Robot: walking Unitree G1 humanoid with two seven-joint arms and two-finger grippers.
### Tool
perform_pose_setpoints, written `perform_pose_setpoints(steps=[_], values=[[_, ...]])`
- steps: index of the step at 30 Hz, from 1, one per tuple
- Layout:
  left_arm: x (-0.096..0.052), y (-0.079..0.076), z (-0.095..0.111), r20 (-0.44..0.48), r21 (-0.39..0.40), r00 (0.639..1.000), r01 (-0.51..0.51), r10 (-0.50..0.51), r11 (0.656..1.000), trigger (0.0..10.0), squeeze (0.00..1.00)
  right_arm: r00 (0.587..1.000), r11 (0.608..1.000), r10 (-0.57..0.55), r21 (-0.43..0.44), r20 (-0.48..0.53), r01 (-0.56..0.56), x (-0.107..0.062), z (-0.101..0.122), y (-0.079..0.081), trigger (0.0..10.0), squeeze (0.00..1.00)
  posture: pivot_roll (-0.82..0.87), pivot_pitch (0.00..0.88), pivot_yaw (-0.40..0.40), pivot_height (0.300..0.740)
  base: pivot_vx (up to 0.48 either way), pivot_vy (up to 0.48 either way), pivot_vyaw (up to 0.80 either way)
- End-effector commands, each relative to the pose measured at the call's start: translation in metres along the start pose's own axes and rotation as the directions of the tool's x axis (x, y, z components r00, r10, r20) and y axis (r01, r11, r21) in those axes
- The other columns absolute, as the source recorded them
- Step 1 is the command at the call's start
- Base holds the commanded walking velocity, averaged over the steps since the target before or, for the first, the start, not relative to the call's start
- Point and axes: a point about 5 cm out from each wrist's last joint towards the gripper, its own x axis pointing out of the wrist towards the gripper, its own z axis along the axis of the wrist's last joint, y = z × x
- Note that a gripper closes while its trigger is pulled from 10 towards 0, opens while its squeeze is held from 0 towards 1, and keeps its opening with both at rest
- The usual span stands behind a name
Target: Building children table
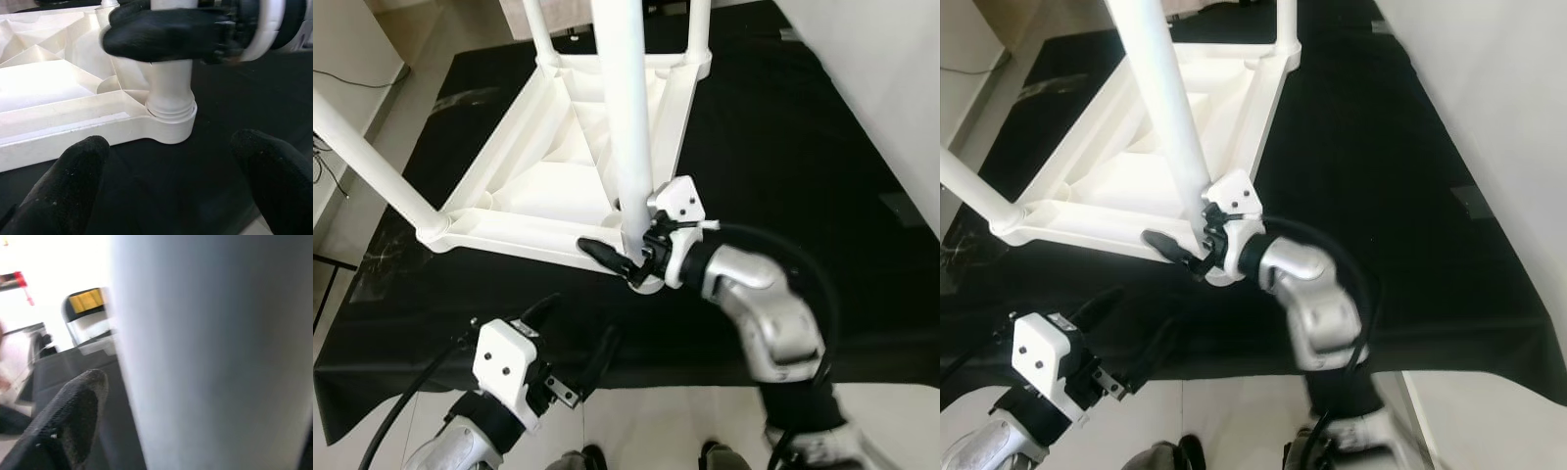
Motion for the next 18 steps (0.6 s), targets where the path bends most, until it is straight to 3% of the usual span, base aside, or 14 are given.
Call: perform_pose_setpoints(steps=[1, 2, 3, 8, 11, 12, 13, 14, 18], values=[[-0.003, 0.001, -0.004, -0.027, 0.002, 1.0, -0.01, 0.01, 1.0, 10.0, 0.0, 0.997, 0.997, 0.073, -0.001, 0.005, -0.073, 0.005, -0.001, 0.007, 10.0, 1.0, -0.02, 0.261, 0.101, 0.74, 0.0, 0.0, 0.0], [-0.003, 0.001, -0.004, -0.028, 0.002, 1.0, -0.009, 0.009, 1.0, 10.0, 0.0, 0.993, 0.993, 0.113, -0.041, -0.034, -0.115, 0.002, -0.002, 0.005, 10.0, 0.46, -0.02, 0.261, 0.101, 0.74, 0.0, 0.0, 0.0], [-0.003, 0.001, -0.004, -0.028, 0.002, 1.0, -0.009, 0.009, 1.0, 10.0, 0.0, 0.982, 0.981, 0.18, -0.057, -0.062, -0.183, -0.001, -0.002, 0.0, 10.0, 0.0, -0.01, 0.26, 0.101, 0.74, 0.0, 0.0, 0.0], [-0.004, -0.001, -0.004, -0.03, 0.0, 1.0, -0.01, 0.01, 1.0, 10.0, 0.0, 0.943, 0.946, 0.313, -0.054, -0.116, -0.32, -0.005, -0.001, -0.018, 10.0, 0.0, 0.0, 0.263, 0.103, 0.74, 0.0, 0.0, 0.0], [-0.004, -0.002, -0.005, -0.031, -0.001, 0.999, -0.009, 0.009, 1.0, 10.0, 0.0, 0.939, 0.943, 0.322, -0.051, -0.122, -0.33, -0.004, -0.001, -0.021, 10.0, 0.0, 0.0, 0.263, 0.103, 0.74, 0.0, 0.0, 0.0], [-0.004, -0.002, -0.005, -0.032, -0.001, 0.999, -0.008, 0.008, 1.0, 10.0, 0.0, 0.931, 0.937, 0.343, -0.022, -0.126, -0.348, -0.004, -0.002, -0.024, 5.7, 0.0, 0.0, 0.262, 0.105, 0.74, 0.0, 0.0, 0.0], [-0.004, -0.002, -0.005, -0.032, -0.001, 0.999, -0.008, 0.008, 1.0, 10.0, 0.0, 0.931, 0.937, 0.343, -0.022, -0.126, -0.348, -0.004, -0.002, -0.024, 5.7, 0.0, 0.0, 0.262, 0.105, 0.74, 0.0, 0.0, 0.0], [-0.005, -0.003, -0.005, -0.033, -0.003, 0.999, -0.006, 0.006, 1.0, 10.0, 0.0, 0.924, 0.931, 0.361, -0.003, -0.124, -0.365, -0.005, -0.003, -0.026, 0.0, 0.0, 0.0, 0.263, 0.106, 0.74, 0.0, 0.0, 0.0], [-0.005, -0.004, -0.005, -0.035, -0.007, 0.999, -0.001, 0.001, 1.0, 10.0, 0.0, 0.912, 0.919, 0.395, 0.033, -0.11, -0.394, -0.008, -0.004, -0.03, 0.0, 0.0, 0.0, 0.265, 0.106, 0.74, 0.0, 0.0, 0.0]])
